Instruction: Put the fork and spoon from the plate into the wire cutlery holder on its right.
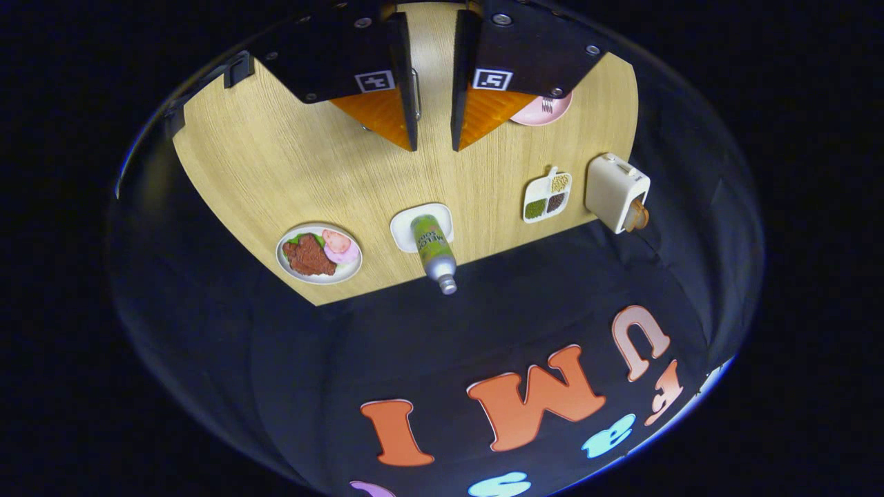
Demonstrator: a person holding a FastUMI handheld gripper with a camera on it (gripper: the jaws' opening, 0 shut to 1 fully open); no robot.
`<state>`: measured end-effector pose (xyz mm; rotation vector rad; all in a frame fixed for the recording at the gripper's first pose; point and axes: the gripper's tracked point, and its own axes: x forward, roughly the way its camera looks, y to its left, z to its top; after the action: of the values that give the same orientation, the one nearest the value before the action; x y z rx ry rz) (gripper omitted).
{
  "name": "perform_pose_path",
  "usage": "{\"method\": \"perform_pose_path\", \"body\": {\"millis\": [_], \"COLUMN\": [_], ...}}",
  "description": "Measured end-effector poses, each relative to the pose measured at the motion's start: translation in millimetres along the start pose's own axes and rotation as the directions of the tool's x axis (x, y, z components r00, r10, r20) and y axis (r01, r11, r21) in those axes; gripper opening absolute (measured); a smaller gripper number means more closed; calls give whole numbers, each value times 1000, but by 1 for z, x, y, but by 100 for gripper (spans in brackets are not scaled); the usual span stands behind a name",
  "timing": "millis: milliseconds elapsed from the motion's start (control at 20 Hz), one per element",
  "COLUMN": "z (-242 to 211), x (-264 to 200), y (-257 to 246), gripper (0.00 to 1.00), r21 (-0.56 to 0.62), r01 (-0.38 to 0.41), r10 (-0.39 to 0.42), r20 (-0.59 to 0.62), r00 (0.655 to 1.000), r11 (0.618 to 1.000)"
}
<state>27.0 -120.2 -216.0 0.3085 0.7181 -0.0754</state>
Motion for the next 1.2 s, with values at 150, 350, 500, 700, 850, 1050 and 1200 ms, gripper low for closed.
{"method": "perform_pose_path", "body": {"millis": [150, 350, 500, 700, 850, 1050, 1200], "z": [16, 24, 21, 20, 27, 23, 6], "x": [-9, -13, -15, -19, -24, -27, -20], "y": [17, 35, 50, 73, 95, 124, 149], "gripper": [50, 77, 81, 85, 90, 93, 93], "r21": [-28, -45, -74, -100, -118, -156, -187], "r01": [-24, -32, -50, -64, -73, -76, -86], "r10": [26, 38, 60, 81, 99, 116, 133], "r20": [84, 139, 140, 169, 227, 269, 254], "r00": [996, 990, 988, 982, 969, 956, 958], "r11": [999, 998, 996, 993, 990, 985, 979]}}
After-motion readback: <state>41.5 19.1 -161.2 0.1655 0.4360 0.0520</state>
